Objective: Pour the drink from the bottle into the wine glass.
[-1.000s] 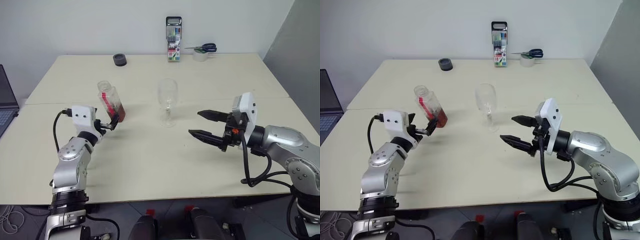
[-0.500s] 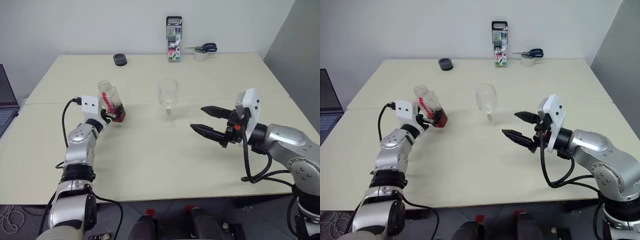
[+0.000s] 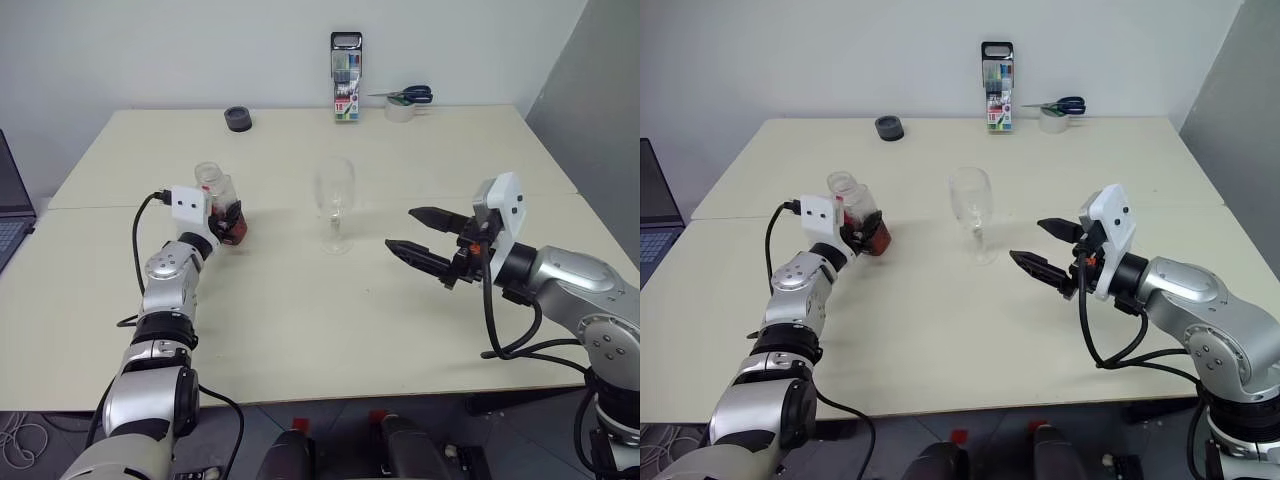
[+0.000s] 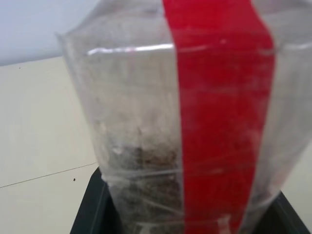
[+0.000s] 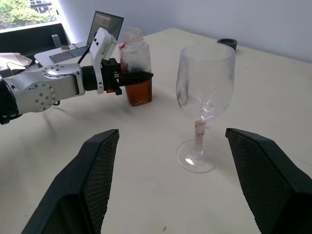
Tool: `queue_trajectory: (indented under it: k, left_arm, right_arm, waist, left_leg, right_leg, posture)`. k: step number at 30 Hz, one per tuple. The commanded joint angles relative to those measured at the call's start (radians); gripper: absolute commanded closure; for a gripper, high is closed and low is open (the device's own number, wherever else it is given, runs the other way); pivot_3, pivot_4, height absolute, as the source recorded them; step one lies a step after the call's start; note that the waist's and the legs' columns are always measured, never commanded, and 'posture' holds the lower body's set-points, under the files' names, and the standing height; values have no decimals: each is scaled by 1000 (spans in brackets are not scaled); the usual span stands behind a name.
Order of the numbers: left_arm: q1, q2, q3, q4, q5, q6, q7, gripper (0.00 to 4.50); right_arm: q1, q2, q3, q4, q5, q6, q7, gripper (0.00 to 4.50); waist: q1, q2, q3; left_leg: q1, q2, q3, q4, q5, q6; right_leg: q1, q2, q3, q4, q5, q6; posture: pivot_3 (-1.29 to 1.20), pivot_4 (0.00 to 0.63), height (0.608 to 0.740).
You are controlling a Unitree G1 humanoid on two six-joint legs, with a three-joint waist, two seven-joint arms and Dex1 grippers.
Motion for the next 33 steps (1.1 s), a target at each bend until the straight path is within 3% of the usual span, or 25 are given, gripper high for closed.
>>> queue_trajectory:
  k: [1,5,10,15,24,33]
  left_arm:
    - [11,8,-1,-31,21,-14,39,2840]
    - [-38,16,-48,-67,71,7,54,2840]
    - [-245,45,-132,-15,159,-56,9,2840]
    - [-349,57,-201,24,212,-116,-67,2840]
    - [-445,61,-313,73,309,-238,-158,2840]
    - [-479,75,-353,140,364,-331,-164,2840]
  right_arm:
    - [-4,12,-16,-33,-7,-33,-12,750]
    - [19,30,-11,-43,-52,-81,-29,750]
    - [38,66,37,-21,-208,-229,-44,750]
    - [42,139,64,14,-298,-336,-70,750]
    - [88,236,37,10,-296,-453,-39,750]
    - [228,241,100,14,-373,-615,47,750]
  waist:
    - [0,0,0]
    - [1,0,0]
    - [7,-8,4]
    - [2,-9,5]
    - [-1,-10,5]
    - [-3,-10,5]
  left_leg:
    - [0,0,0,0,0,0]
    - [0,0,0,0,0,0]
    - [-3,-2,0,3,0,0]
    - [-2,-2,1,1,2,-3]
    - [-3,-2,3,0,2,-3]
    - [-2,-2,4,0,1,-2]
  right_leg:
    - [0,0,0,0,0,0]
    - [0,0,0,0,0,0]
    - [0,2,-3,1,0,0]
    - [-1,2,0,0,0,1]
    - [-3,3,0,1,0,1]
    - [-3,3,1,2,0,1]
  posture:
    - [0,150,740]
    - [0,150,740]
    - [0,150,740]
    - [0,150,740]
    - [0,150,740]
    - [0,150,740]
